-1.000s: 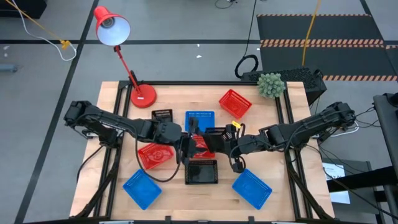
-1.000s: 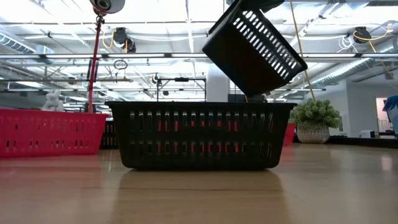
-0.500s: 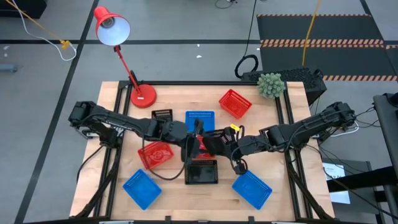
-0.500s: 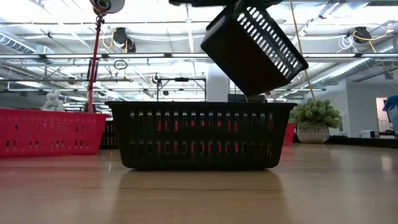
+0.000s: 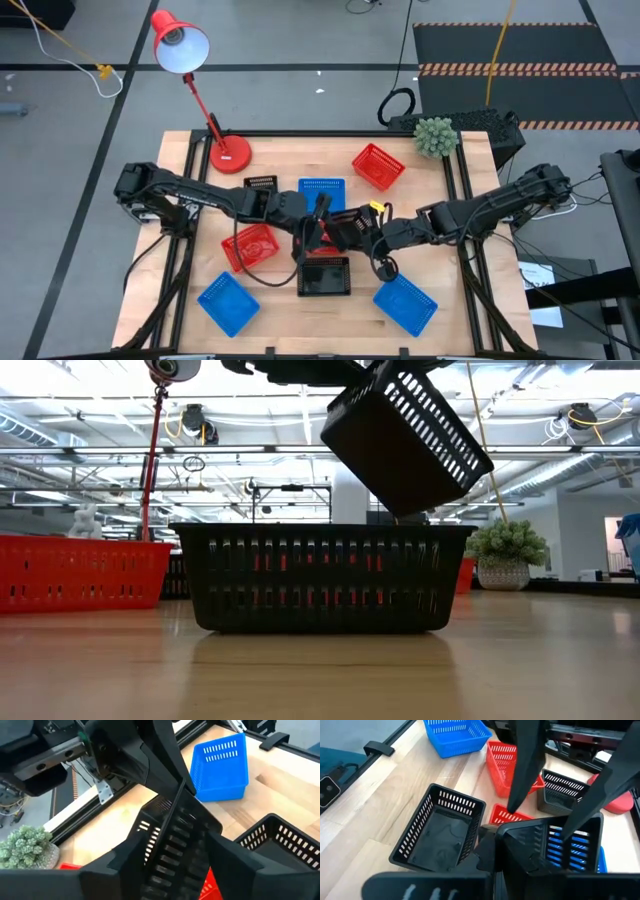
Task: Stack baskets by color
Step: Stack the top right black bin on the bottom black bin
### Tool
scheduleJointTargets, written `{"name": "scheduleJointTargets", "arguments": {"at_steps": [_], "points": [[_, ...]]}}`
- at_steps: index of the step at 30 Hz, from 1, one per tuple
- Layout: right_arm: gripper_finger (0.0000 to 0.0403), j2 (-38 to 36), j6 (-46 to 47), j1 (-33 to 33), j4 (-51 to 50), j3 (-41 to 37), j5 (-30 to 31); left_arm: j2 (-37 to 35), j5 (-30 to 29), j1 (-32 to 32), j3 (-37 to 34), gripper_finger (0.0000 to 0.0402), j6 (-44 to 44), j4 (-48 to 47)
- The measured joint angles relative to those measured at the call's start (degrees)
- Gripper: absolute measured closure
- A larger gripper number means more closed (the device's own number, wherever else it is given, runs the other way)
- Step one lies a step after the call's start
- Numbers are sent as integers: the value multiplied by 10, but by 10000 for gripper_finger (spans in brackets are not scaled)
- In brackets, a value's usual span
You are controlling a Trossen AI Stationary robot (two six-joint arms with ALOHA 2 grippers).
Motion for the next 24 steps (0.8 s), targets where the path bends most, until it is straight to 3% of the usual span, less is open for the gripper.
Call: {"name": "scheduleJointTargets", "arguments": {"at_steps": [9,17,21,24], "points": [[391,0,-5,0,-5,0,-2,0,-2,0,0,301,35,1],[391,0,-30,1,-5,0,-2,0,-1,0,0,363,38,5],[391,-1,-40,1,-1,0,-3,-1,-2,-4,-1,377,20,19],[391,-1,-46,1,2,0,-5,-1,-6,-9,-1,358,17,26]]}}
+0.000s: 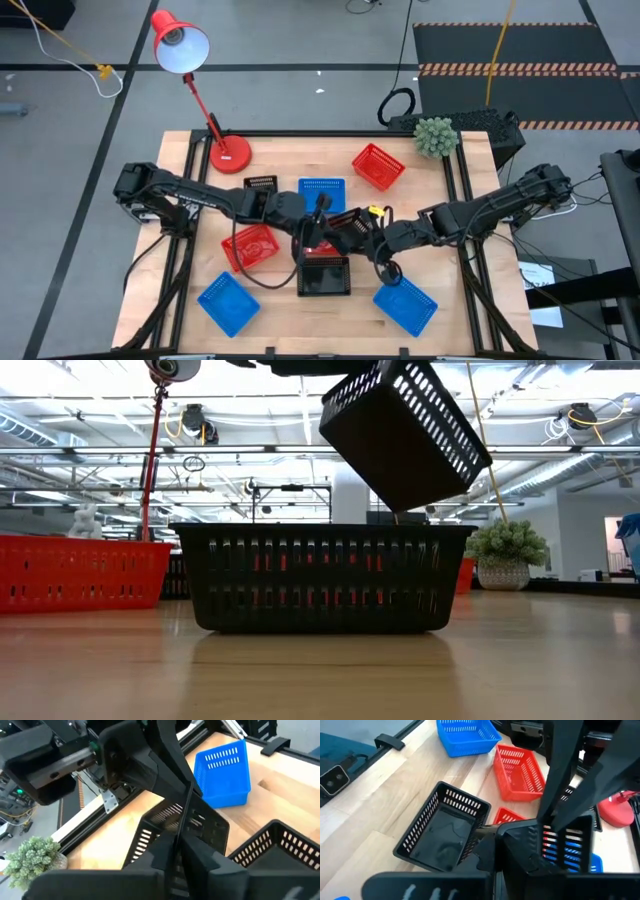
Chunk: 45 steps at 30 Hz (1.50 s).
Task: Stack baskets by color
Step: Stack the top right black bin on the bottom black bin
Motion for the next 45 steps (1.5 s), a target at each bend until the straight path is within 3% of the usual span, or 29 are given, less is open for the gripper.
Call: {"name": "scheduleJointTargets", "arguments": {"at_steps": [8,14,38,41,45], "points": [[391,0,-25,-2,16,0,14,0,0,-3,0,226,-26,15],[391,0,-30,-1,15,0,10,0,2,-2,0,202,-29,-13],[390,1,-71,18,14,0,12,0,13,-2,1,376,29,-17],[380,1,-79,27,21,-1,33,0,15,-4,1,392,37,-14],[337,0,-79,37,49,0,41,0,31,-8,1,387,53,-16]]}}
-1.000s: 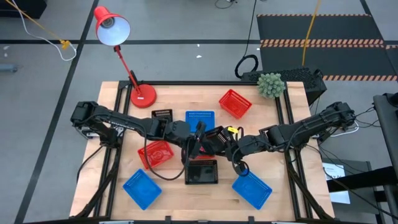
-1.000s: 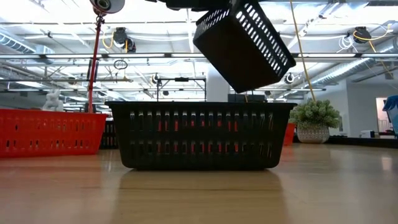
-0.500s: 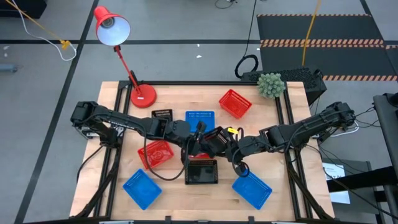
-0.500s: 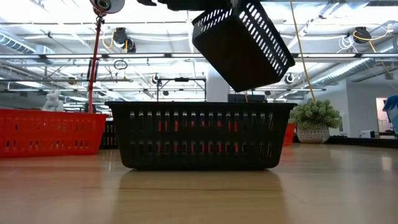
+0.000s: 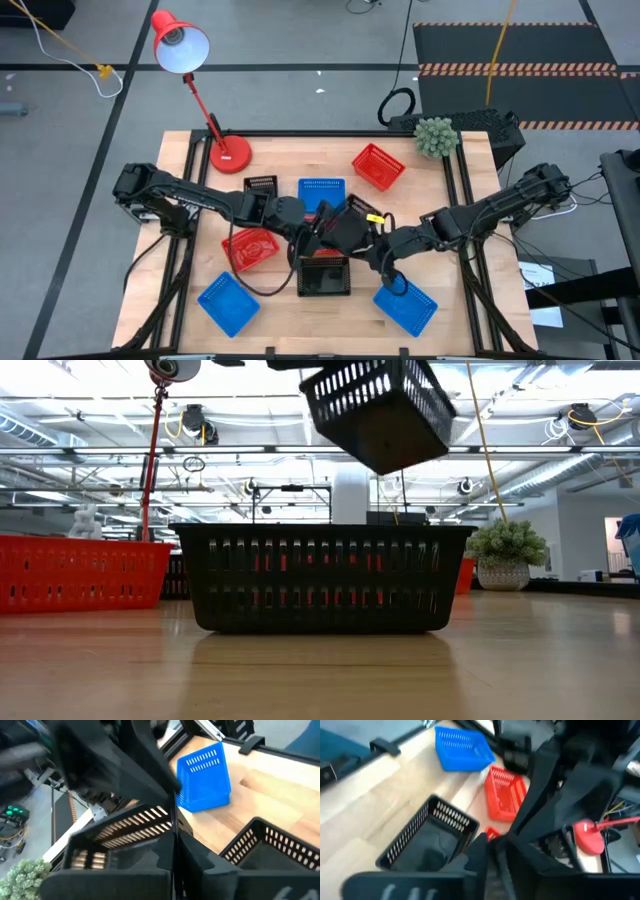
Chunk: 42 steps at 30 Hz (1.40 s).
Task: Stack baskets by color
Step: Stack the top right black bin on the bottom black bin
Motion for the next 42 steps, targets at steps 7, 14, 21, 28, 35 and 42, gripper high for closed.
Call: {"name": "scheduleJointTargets", "arguments": {"at_steps": [7,14,21,28,35,42], "points": [[239,-12,34,19,19,0,0,1,14,-12,0,391,48,-7],[193,-46,85,31,12,0,0,1,18,-27,0,394,85,-29],[188,-82,168,37,-50,0,-2,0,19,-40,0,394,105,-44],[188,-93,221,49,-99,0,-2,0,20,-40,0,395,105,-54],[188,-93,212,63,-102,0,-3,-8,19,-46,0,395,131,-67],[188,-72,187,63,-58,0,-5,-31,19,-65,0,395,135,-80]]}}
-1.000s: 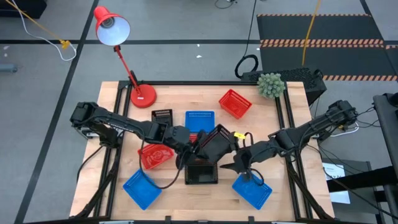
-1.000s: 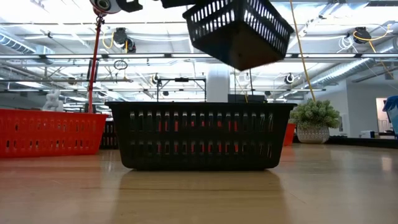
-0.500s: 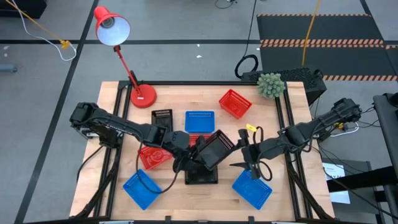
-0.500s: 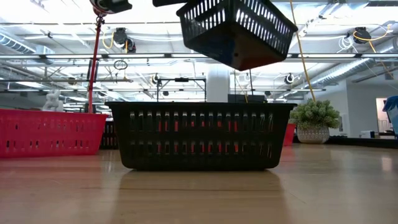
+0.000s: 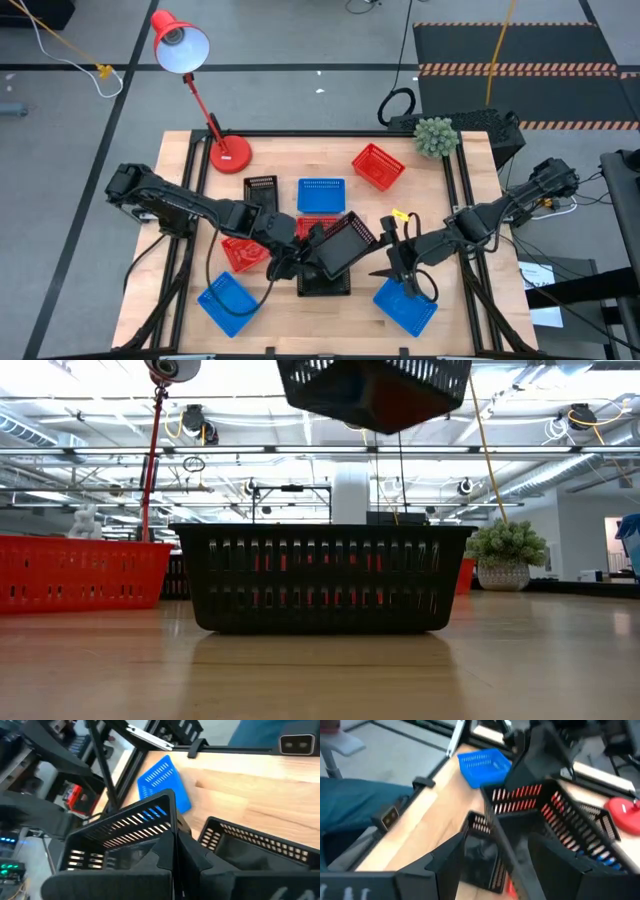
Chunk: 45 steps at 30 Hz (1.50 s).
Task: Stack baskets by color
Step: Stack the top right black bin on the bottom black bin
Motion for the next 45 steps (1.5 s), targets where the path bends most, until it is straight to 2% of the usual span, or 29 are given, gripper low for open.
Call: {"name": "scheduleJointTargets", "arguments": {"at_steps": [6,14,18,22,27,29,36,45], "points": [[188,23,-13,-7,18,0,-27,-9,-5,-15,0,395,0,-9],[200,47,-10,-19,19,0,-28,-15,-22,-32,-1,395,4,-4],[240,54,-2,-19,19,0,-29,-15,-25,-42,-1,395,4,7],[298,55,18,-19,16,0,-28,-15,-26,-57,-1,395,-1,25],[374,60,28,-5,6,0,-30,-15,-56,-79,-1,392,-4,47],[393,63,23,3,6,0,-29,-15,-69,-86,-1,390,-5,47],[394,63,23,30,17,0,5,-14,-109,-107,-1,391,-40,61],[397,63,21,34,13,0,7,-14,-168,-122,-1,341,-69,73]]}}
